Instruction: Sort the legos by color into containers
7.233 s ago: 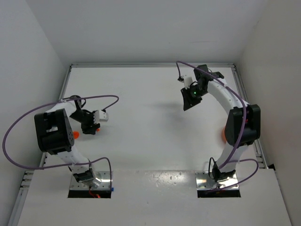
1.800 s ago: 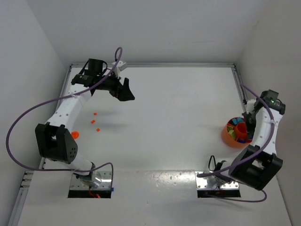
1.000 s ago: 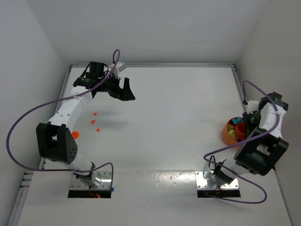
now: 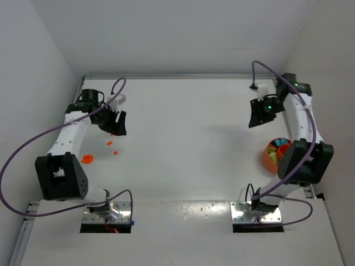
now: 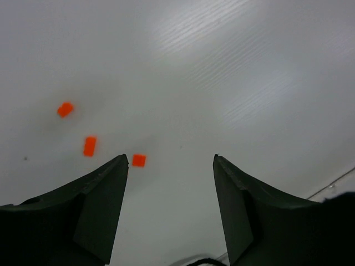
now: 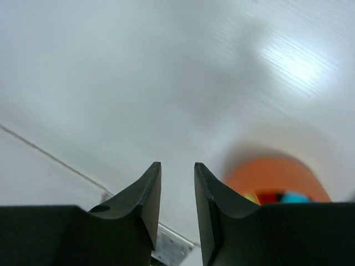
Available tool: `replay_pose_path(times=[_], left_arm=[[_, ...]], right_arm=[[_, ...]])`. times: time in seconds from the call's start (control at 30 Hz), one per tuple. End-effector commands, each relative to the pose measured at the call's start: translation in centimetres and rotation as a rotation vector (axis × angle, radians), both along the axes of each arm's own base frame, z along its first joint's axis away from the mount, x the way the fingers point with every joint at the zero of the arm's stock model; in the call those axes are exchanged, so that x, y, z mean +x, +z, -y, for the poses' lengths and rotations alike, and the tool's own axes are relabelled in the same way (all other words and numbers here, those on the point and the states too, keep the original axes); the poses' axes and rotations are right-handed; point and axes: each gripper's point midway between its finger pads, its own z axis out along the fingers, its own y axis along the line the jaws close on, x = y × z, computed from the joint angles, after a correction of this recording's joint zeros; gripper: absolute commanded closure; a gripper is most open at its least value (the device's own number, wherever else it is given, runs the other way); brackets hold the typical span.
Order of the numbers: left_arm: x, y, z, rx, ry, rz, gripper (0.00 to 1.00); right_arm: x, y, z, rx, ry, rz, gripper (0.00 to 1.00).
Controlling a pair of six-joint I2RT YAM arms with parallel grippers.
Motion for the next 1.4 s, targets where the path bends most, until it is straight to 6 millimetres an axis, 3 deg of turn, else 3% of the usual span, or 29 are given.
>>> replay_pose_path(times=[0.0, 0.03, 0.13, 0.33, 0.63, 1.1, 1.23, 1.37], left_arm=[[-1.4, -2.8, -4.8, 0.235, 0.041, -0.039, 0.32], [-1.7, -3.9, -5.5, 0.260, 0.047, -0.063, 0.34], [-1.6, -5.9, -7.6, 0.337, 0.060, -0.105, 0.37], [0.6, -8.0, -10.5, 0.450, 0.112, -0.112, 0.34], [1.5, -11.9, -11.0, 0.464, 0.011, -0.178, 0.42], [2.3, -15.0, -11.1, 0.455, -0.021, -0.213, 0.53], [2.0, -15.8, -10.7, 0.435, -0.031, -0.227, 0.62], [1.8, -16.0, -10.3, 0.416, -0.048, -0.227, 0.80]], right_arm=[[3.7, 0.3, -6.1, 0.140, 0.057, 0.030, 0.69], [4.4, 0.0, -8.4, 0.176, 0.082, 0.027, 0.69], [5.9, -1.1, -11.8, 0.202, 0.128, 0.021, 0.70], [6.1, -2.8, -15.5, 0.180, 0.177, 0.018, 0.70], [5.8, -4.0, -16.8, 0.138, 0.203, 0.004, 0.70], [6.2, -4.4, -17.2, 0.117, 0.213, -0.006, 0.71], [6.0, -4.5, -17.1, 0.108, 0.209, -0.014, 0.71], [5.5, -4.8, -17.5, 0.117, 0.221, -0.027, 0.71]])
